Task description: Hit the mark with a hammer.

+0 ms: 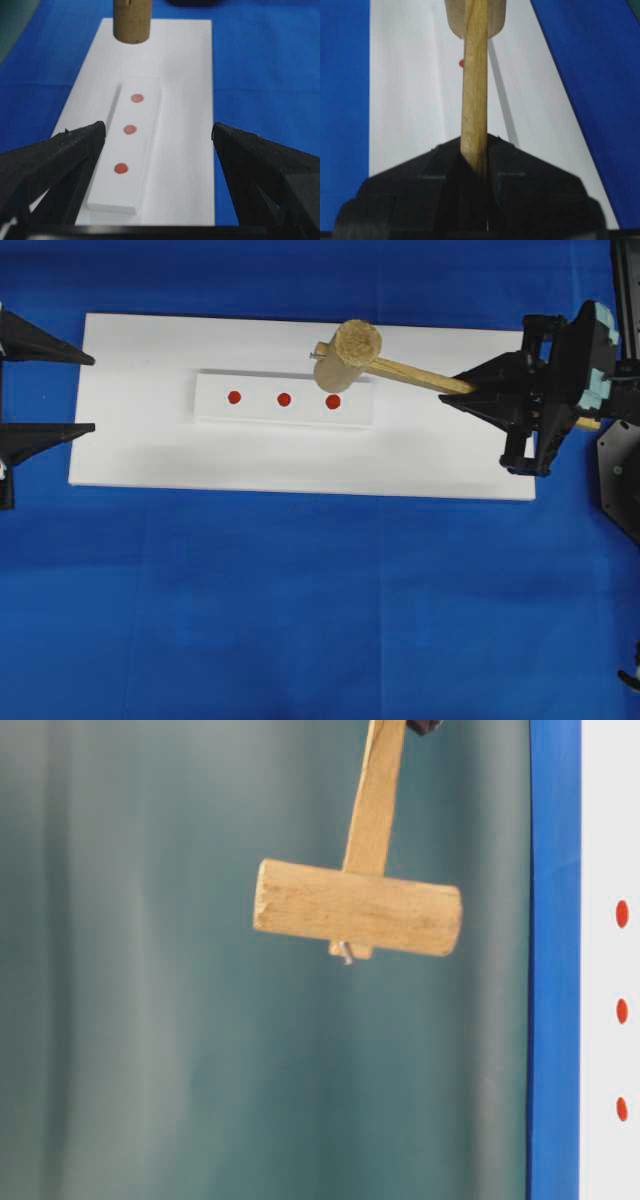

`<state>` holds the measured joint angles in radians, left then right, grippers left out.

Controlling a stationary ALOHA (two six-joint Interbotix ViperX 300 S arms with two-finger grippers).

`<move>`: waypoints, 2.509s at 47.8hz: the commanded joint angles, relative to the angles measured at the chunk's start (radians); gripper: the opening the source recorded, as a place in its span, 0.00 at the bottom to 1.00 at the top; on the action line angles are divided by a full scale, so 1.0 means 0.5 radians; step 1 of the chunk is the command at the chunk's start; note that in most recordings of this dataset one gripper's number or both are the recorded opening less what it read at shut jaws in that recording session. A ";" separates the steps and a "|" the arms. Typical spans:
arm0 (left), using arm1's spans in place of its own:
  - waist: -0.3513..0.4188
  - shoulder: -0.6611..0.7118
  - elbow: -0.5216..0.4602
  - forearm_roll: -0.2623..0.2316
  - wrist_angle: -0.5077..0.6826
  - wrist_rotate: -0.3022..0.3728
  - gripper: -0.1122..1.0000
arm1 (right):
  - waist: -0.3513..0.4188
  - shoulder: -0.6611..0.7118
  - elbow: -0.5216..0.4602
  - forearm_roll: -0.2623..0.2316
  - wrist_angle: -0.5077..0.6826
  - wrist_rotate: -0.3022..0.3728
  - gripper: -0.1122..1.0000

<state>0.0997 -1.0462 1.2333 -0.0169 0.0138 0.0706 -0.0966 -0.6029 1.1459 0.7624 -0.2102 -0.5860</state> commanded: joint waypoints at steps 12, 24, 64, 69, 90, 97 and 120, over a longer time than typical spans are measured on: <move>0.006 0.006 -0.021 0.006 -0.018 0.003 0.92 | 0.000 0.267 -0.049 0.021 -0.034 0.015 0.12; 0.003 0.006 -0.021 0.006 -0.021 0.000 0.92 | -0.003 0.653 -0.117 0.123 0.009 0.015 0.12; 0.006 0.006 -0.021 0.006 -0.021 0.000 0.92 | -0.003 0.043 -0.107 0.074 0.101 -0.095 0.12; 0.006 0.006 -0.021 0.006 -0.021 0.000 0.92 | 0.000 0.064 -0.117 0.071 0.098 -0.098 0.12; 0.006 0.006 -0.025 0.006 -0.021 -0.012 0.92 | 0.003 0.445 -0.430 0.061 0.098 -0.117 0.12; 0.006 0.006 -0.021 0.003 -0.021 -0.015 0.92 | 0.003 0.660 -0.632 0.025 0.107 -0.120 0.12; 0.006 0.006 -0.021 0.006 -0.018 -0.015 0.92 | 0.018 1.080 -1.138 -0.037 0.221 -0.123 0.12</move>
<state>0.0997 -1.0477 1.2333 -0.0153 0.0123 0.0644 -0.0905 -0.0537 0.6213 0.7470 -0.0936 -0.6458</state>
